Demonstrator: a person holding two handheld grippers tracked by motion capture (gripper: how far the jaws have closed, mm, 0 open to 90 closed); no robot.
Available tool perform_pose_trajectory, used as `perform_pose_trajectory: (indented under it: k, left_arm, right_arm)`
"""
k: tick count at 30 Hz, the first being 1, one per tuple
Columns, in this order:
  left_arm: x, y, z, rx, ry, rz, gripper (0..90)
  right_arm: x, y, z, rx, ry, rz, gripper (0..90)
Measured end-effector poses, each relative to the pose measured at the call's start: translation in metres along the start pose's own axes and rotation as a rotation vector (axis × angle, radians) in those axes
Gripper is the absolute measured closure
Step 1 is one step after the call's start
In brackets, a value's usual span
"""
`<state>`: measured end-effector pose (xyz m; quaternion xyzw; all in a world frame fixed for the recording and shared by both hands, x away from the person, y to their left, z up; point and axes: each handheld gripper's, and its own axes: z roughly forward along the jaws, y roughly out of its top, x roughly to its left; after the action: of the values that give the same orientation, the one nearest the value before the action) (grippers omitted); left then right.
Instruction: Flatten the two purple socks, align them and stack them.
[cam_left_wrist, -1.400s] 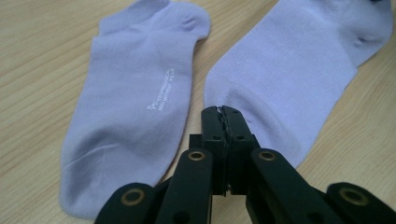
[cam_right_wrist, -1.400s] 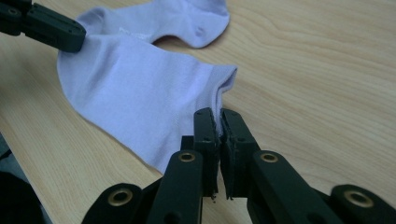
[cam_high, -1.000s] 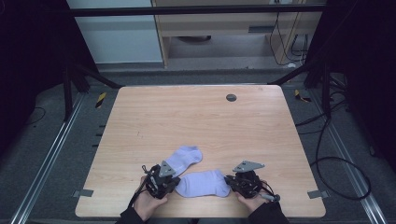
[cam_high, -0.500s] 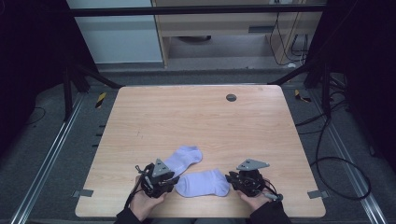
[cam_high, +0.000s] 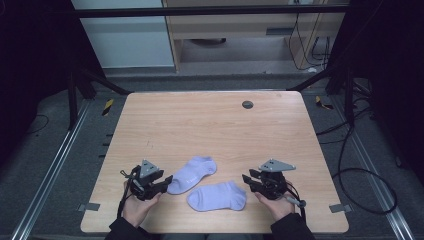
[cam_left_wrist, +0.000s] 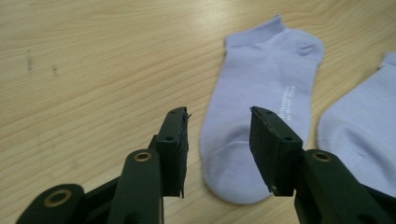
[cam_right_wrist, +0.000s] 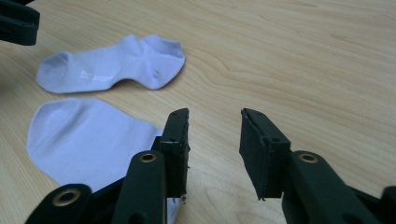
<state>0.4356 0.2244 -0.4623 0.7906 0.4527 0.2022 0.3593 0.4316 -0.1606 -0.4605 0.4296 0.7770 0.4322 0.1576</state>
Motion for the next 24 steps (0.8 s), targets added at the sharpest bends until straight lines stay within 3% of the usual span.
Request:
perform_pose_trajectory:
  k: [9,24]
  left_arm:
    - [0.013,-0.005,-0.002,0.002,0.034,-0.030,48.6]
    - [0.015,-0.012,-0.005,0.005,0.019,-0.039,43.8]
  right_arm:
    - [0.005,0.030,0.022,-0.022,0.019,-0.004,56.1]
    - [0.026,0.066,0.078,0.037,0.029,-0.038,46.3]
